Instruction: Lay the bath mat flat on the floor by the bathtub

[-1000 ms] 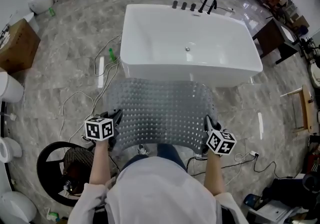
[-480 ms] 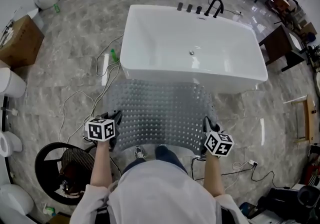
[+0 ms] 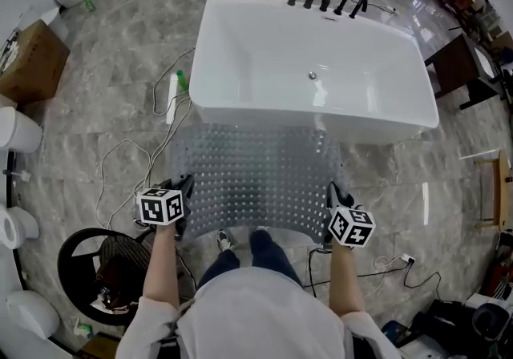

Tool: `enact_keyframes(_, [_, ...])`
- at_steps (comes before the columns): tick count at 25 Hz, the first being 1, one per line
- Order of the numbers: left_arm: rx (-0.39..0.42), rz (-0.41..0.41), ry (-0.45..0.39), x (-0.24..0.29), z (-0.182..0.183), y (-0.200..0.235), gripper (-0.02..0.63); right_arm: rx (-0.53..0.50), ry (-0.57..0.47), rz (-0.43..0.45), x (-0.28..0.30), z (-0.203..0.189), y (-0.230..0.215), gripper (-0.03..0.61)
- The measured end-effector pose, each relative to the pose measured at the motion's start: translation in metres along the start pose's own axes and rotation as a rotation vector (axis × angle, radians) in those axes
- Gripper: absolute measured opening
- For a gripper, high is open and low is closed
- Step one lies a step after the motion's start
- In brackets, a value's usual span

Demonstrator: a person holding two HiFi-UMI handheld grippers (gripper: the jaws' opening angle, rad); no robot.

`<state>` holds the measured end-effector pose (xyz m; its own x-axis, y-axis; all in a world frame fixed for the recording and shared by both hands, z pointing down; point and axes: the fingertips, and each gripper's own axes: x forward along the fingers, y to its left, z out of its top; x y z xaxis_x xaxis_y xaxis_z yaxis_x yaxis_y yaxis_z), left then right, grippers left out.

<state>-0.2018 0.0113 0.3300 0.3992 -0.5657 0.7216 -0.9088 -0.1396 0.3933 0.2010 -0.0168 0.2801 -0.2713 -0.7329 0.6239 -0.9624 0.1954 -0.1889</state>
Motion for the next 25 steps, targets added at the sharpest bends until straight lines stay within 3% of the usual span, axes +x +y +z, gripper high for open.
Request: enact_keyframes(25, [0.106,0.121,0.085,0.125,-0.023,0.034,0.048,0.007,0.089,-0.076,0.111,-0.062,-0.065,0.041])
